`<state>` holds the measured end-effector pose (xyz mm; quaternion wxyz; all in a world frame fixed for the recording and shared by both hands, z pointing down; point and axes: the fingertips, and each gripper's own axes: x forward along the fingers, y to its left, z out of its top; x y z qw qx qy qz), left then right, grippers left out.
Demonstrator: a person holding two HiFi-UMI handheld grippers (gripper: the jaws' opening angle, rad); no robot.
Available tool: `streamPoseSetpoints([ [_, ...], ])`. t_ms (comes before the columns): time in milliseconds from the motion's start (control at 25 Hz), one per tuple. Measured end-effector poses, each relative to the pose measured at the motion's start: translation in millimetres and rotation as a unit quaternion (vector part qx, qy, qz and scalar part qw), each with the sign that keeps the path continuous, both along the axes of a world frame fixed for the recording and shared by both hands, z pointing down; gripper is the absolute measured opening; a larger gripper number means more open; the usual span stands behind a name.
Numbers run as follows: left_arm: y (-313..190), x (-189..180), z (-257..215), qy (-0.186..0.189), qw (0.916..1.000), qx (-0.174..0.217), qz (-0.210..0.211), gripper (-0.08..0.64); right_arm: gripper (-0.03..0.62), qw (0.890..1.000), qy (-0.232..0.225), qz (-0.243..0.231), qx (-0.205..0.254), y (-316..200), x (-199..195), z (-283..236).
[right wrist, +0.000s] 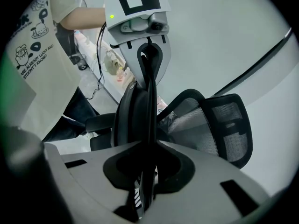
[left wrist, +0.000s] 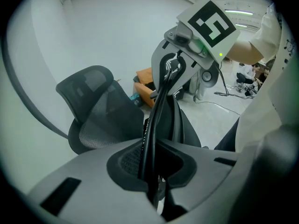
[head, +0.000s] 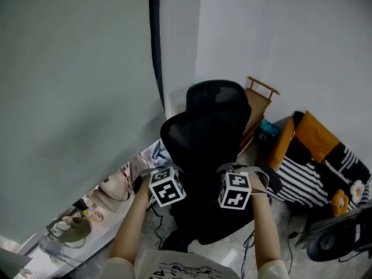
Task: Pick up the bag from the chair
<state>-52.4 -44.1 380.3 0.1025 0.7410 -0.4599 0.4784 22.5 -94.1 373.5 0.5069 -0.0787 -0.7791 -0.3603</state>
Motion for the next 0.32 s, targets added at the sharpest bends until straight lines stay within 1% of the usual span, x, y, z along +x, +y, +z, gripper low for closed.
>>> streamPoseSetpoints([
  [320, -0.3, 3.7, -0.3, -0.002, 1.0000, -0.003, 0.005, 0.041, 0.058, 1.000, 0.002, 0.002, -0.003, 1.6, 5.7, 1.0],
])
